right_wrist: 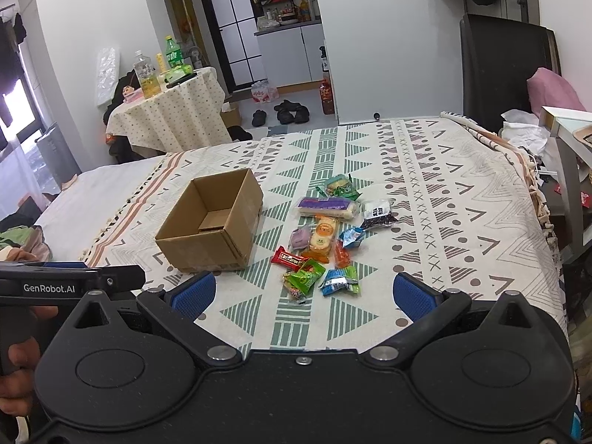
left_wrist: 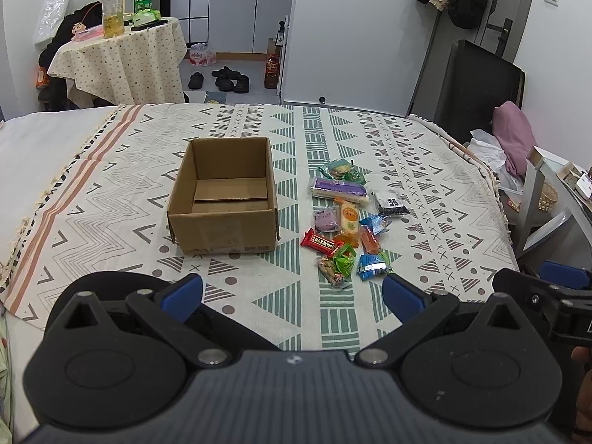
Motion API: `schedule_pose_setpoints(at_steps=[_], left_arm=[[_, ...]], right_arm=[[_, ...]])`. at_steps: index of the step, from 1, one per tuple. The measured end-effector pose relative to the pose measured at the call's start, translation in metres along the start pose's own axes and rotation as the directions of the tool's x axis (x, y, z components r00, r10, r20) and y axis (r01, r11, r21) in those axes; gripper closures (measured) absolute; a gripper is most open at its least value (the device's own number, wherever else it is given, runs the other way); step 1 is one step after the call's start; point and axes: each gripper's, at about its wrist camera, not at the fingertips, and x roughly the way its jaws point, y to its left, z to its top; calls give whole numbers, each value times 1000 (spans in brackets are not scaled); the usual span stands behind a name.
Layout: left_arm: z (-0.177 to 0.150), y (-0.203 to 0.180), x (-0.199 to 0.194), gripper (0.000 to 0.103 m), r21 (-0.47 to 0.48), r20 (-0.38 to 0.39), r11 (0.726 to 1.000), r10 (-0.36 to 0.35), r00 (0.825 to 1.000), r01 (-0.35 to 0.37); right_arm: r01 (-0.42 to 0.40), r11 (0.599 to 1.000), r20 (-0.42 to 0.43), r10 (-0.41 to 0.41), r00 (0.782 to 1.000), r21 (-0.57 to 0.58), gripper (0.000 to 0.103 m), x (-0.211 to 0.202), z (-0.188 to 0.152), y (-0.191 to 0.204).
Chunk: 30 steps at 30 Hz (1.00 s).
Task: Organize snacks
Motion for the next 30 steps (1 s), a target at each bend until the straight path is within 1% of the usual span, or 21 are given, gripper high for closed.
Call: schedule_pose_setpoints(at_steps=[20, 26, 30], left_arm=[[4, -4, 0, 0, -11, 6, 1000, -2, 1000, 2], [5, -3, 8, 0, -29, 9, 1000, -9, 1000, 9], [5, -2, 17, 0, -44, 2, 999, -24, 1000, 24]], right_arm=[[6, 1000, -1, -6, 1000, -8, 0, 1, 4, -5], [6, 1000, 8, -6, 1000, -7, 0, 3, 5, -7], [23, 1000, 16, -23, 1000, 3, 0, 10, 7, -13]])
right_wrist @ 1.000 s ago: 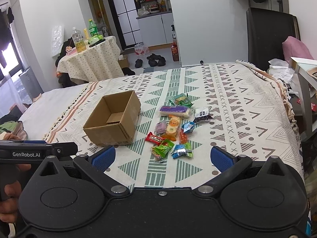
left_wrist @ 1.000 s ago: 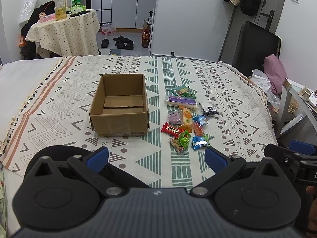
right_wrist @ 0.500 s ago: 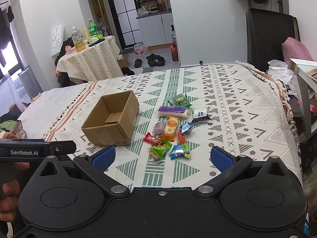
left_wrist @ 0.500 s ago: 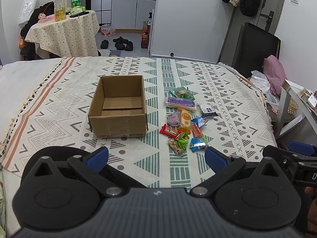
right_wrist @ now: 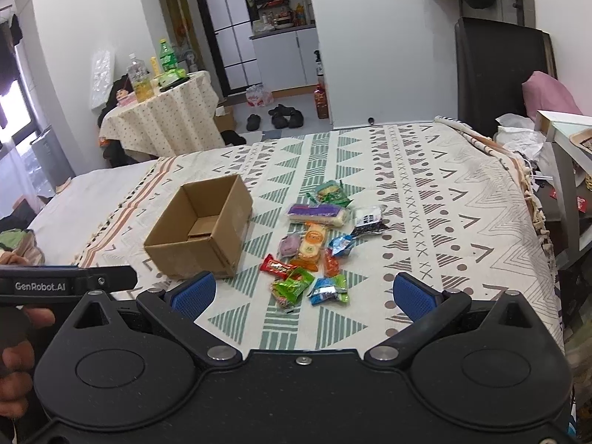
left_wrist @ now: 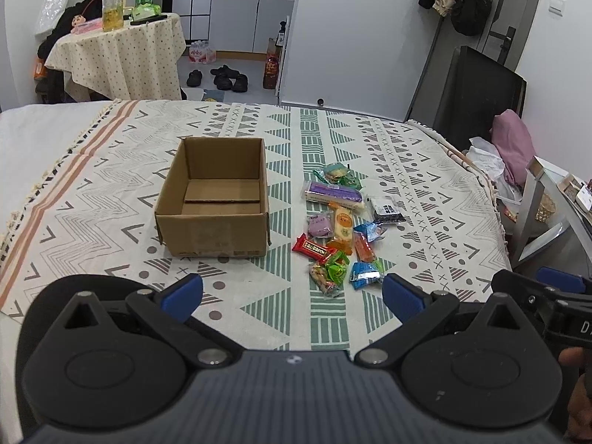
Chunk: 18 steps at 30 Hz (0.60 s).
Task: Organize snacks
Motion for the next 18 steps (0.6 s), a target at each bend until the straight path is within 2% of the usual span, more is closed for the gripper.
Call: schedule_pose_setpoints(at_steps=[5, 18], left_arm=[[1, 0, 14, 0, -18, -6, 1000, -18, 1000, 18], [5, -7, 65, 2, -59, -62, 997, -42, 997, 39]], right_arm=[[-28, 999, -2, 28, 1000, 17, 0, 10, -3, -6], [-30, 998, -32, 31, 999, 51, 1, 47, -5, -25]])
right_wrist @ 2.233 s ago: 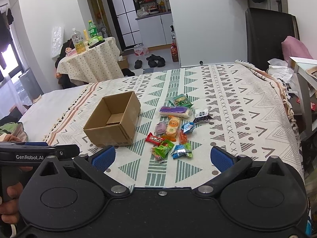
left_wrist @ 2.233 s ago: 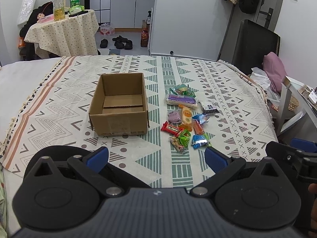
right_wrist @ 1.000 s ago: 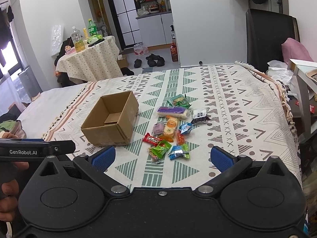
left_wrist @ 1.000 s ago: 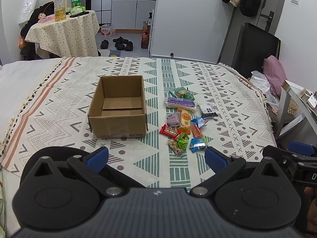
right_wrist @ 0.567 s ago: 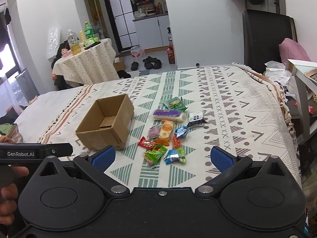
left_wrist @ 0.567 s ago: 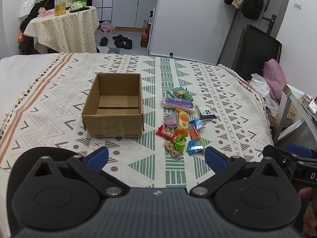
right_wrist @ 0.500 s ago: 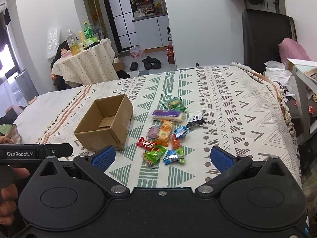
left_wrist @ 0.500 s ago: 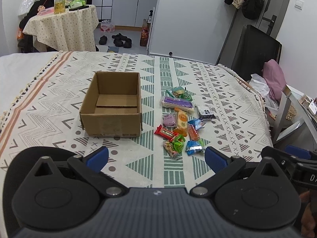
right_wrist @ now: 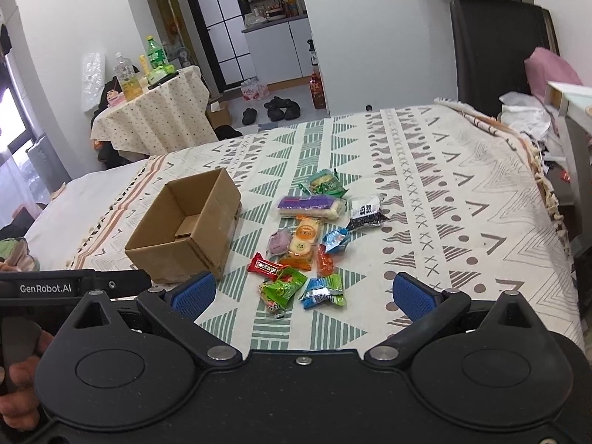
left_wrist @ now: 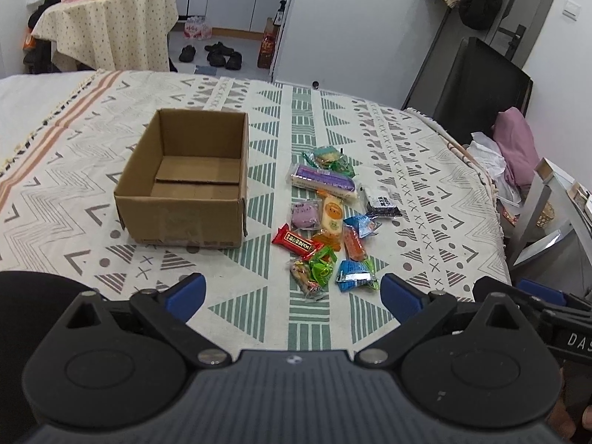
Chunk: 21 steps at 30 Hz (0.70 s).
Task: Organize snacks
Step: 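Lower both grippers toward the green snack packets in the pile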
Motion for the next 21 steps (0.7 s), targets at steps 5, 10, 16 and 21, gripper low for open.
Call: schedule_pose_setpoints(at_steps=[5, 10, 16, 21], left_arm=[[2, -2, 20, 3, -13, -30, 1000, 1, 1000, -1], [3, -9, 39, 4, -7, -47, 1000, 0, 999, 0], [7, -14, 63, 14, -22, -86, 1000, -1, 996, -1], [10, -15, 82, 24, -42, -118, 999, 5, 993, -10]], right_arm=[[-14, 999, -28, 15, 999, 30, 5, 15, 0, -9], [-26, 998, -54, 29, 998, 52, 7, 31, 0, -19], [-29, 996, -101, 38, 994, 86, 11, 53, -1, -30], [-27, 992, -134, 44, 990, 123, 15, 69, -3, -40]])
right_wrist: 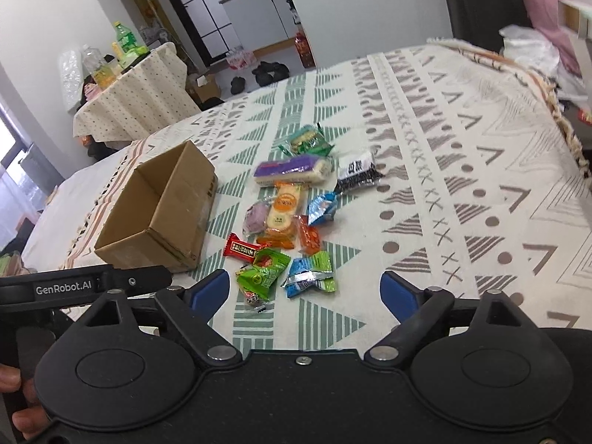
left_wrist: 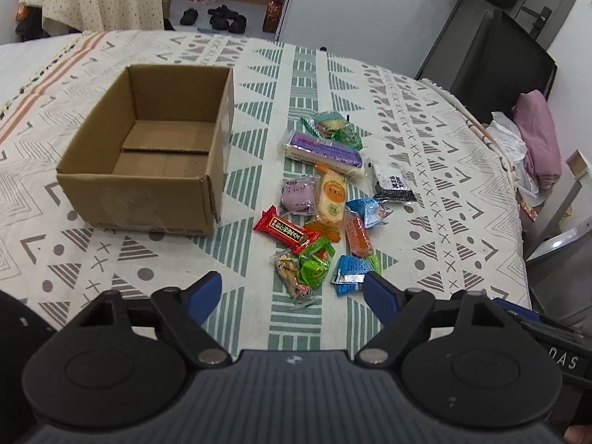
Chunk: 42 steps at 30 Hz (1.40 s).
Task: Organize snacks
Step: 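Lower both grippers toward the green snack packets in the pile, then grasp the green candy packet with the left gripper while the right gripper grasps the green-silver packet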
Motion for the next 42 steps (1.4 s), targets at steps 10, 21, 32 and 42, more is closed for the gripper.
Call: schedule_pose_setpoints(at_steps=[10, 21, 32, 42], left_arm=[[6, -4, 46, 42, -62, -94, 997, 30, 995, -36], [12, -8, 90, 53, -105, -156, 993, 32, 987, -48], [25, -20, 132, 63, -97, -216, 995, 10, 976, -31], [29, -26, 142, 76, -77, -224, 997, 2, 975, -19]], right_arm=[[-2, 994, -108, 14, 994, 106, 30, 36, -2, -21], [-17, 985, -163, 46, 985, 174, 40, 77, 1, -28], [-11, 978, -198, 53, 979, 208, 45, 109, 3, -33], [3, 979, -220, 42, 975, 202, 45, 126, 3, -33]])
